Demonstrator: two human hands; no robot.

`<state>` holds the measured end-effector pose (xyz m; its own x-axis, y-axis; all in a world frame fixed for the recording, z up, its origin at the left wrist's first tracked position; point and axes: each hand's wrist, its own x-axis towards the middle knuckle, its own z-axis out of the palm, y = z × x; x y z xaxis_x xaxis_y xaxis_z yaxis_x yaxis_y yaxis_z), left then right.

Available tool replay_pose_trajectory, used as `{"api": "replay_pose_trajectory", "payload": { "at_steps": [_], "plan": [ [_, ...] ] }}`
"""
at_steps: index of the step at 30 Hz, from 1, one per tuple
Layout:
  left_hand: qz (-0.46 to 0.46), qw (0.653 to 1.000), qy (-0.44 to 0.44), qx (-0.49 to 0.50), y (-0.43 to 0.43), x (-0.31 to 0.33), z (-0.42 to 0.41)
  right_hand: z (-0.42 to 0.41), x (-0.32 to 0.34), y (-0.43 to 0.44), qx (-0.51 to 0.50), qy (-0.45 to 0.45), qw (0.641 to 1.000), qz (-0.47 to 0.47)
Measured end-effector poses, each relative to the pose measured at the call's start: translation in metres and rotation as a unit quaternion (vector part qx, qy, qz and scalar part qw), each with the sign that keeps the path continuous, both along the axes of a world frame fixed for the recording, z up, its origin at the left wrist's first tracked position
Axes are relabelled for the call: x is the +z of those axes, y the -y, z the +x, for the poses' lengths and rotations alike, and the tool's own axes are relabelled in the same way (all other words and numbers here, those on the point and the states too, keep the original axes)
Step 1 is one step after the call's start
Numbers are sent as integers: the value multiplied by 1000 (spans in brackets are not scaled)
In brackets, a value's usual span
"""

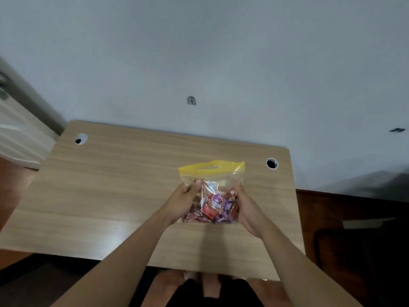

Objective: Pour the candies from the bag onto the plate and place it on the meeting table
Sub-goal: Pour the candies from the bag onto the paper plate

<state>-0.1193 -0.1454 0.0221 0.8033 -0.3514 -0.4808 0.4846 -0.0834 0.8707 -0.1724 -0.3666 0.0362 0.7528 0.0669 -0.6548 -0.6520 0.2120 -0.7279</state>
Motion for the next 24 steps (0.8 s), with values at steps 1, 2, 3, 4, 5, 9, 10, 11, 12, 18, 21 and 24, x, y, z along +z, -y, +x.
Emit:
{"api": "replay_pose_trajectory", "payload": {
  "at_steps": [1,2,3,4,5,9,10,11,12,18,21,24],
  "plan": [
    [9,1000,1,-10,5,-4,0,-2,-2,1,13,0,1000,-23],
    [17,1000,4,-17,10,-8,-1,-5,-3,3,32,8,998,-56],
    [29,999,10,-22,15,-12,-1,-8,-6,6,53,20,994,-93],
    [42,999,19,-29,21,-16,-2,-10,-9,9,69,25,989,-124],
    [54,998,23,-34,26,-19,-3,-11,-15,12,75,23,986,-150],
    [111,993,-1,-39,47,-39,-5,-13,-28,24,76,19,978,-191],
    [128,991,-8,-44,51,-43,-5,-15,-29,25,77,20,977,-196],
    [134,990,-10,-48,55,-45,-6,-16,-32,28,80,19,977,-198],
    [136,989,-9,-50,59,-48,-8,-17,-35,30,80,20,977,-198],
    [168,983,-37,-57,76,-78,-14,-20,-69,47,89,11,970,-226],
    [187,979,-45,-61,83,-87,-17,-21,-83,47,93,3,971,-222],
    [202,975,-47,-82,87,-92,-20,-25,-96,50,113,7,969,-221]
  ]
}}
